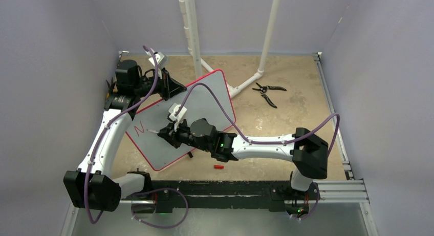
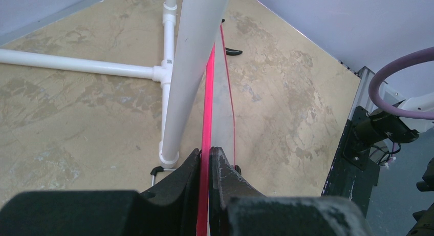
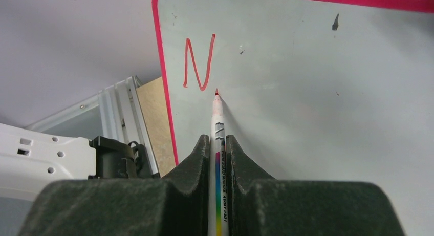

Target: Write a sentence on the whiteboard

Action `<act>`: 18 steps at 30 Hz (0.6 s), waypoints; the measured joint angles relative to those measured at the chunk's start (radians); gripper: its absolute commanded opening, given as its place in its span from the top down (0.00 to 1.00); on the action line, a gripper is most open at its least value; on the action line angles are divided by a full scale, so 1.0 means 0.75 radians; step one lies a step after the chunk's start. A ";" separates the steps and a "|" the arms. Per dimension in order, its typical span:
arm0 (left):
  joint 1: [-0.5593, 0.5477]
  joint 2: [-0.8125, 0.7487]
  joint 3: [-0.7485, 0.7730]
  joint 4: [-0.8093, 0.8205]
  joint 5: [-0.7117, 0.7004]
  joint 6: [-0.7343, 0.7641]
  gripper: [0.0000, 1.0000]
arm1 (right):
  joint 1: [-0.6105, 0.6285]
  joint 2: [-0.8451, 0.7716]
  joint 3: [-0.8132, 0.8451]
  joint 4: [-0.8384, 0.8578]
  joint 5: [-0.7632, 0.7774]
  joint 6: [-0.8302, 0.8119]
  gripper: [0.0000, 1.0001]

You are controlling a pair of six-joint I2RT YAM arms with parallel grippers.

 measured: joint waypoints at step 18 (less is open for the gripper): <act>0.001 0.000 -0.001 0.003 0.000 0.001 1.00 | 0.007 -0.014 -0.001 0.004 0.082 0.029 1.00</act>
